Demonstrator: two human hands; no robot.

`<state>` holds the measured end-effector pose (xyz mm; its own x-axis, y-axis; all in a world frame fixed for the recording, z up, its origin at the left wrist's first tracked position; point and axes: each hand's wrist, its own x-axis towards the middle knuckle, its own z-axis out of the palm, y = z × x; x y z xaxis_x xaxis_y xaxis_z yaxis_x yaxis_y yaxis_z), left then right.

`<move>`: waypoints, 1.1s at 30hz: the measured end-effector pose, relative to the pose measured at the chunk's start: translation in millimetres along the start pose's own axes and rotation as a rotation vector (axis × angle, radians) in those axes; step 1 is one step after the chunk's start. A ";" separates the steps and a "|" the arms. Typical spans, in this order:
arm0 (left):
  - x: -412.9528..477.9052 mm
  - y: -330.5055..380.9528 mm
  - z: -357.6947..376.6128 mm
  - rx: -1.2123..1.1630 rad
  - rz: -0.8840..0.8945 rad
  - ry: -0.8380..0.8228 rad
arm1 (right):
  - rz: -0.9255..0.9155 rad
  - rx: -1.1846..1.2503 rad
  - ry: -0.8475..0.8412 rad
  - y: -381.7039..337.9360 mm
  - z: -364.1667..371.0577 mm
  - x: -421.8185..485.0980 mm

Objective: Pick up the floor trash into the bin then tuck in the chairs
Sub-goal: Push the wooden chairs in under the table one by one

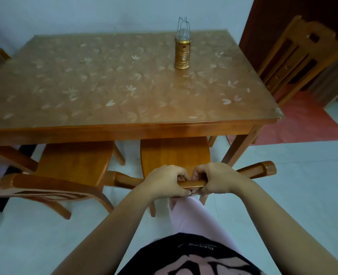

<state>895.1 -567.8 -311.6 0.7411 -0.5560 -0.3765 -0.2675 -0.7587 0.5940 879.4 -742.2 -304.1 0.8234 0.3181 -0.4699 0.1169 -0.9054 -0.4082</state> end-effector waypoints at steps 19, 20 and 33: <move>41.3 -15.0 -38.8 -0.169 -0.095 -0.102 | 0.117 0.214 -0.082 -7.9 -28.2 46.5; 45.2 -16.2 -43.8 -0.166 -0.095 -0.105 | 0.118 0.219 -0.074 -7.9 -31.6 51.3; 105.9 -29.0 -78.3 -0.164 -0.126 -0.055 | 0.101 0.166 0.008 10.5 -68.0 108.2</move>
<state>1029.5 -578.1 -313.1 0.7264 -0.4811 -0.4908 -0.0675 -0.7607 0.6456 1007.5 -736.4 -306.1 0.8307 0.2248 -0.5093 -0.0597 -0.8736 -0.4829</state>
